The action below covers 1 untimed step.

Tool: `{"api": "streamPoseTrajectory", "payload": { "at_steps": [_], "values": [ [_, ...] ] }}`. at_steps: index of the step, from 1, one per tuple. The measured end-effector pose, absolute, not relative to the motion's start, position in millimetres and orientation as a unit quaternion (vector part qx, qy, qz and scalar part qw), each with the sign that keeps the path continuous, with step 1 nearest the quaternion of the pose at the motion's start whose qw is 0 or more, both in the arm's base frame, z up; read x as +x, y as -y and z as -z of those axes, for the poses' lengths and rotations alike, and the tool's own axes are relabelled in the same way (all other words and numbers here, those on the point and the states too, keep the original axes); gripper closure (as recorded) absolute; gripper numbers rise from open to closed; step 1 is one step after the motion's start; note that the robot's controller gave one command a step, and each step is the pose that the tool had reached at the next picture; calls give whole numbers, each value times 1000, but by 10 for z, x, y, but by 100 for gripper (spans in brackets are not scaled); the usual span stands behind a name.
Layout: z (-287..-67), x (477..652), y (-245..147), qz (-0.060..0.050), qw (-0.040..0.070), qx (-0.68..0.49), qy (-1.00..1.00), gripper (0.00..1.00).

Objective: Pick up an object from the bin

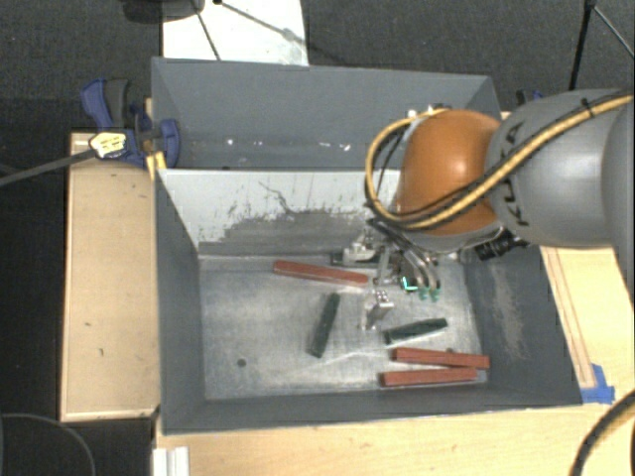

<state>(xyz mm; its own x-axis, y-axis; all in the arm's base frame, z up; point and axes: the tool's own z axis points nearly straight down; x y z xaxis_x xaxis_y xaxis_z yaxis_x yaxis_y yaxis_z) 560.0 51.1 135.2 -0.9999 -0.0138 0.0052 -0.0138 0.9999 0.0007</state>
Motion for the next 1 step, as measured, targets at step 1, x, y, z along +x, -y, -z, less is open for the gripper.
{"api": "streamPoseTrajectory", "payload": {
  "at_steps": [1],
  "values": [
    [-1392,5619,-509,1,-1,6,1000,0]
  ]
}}
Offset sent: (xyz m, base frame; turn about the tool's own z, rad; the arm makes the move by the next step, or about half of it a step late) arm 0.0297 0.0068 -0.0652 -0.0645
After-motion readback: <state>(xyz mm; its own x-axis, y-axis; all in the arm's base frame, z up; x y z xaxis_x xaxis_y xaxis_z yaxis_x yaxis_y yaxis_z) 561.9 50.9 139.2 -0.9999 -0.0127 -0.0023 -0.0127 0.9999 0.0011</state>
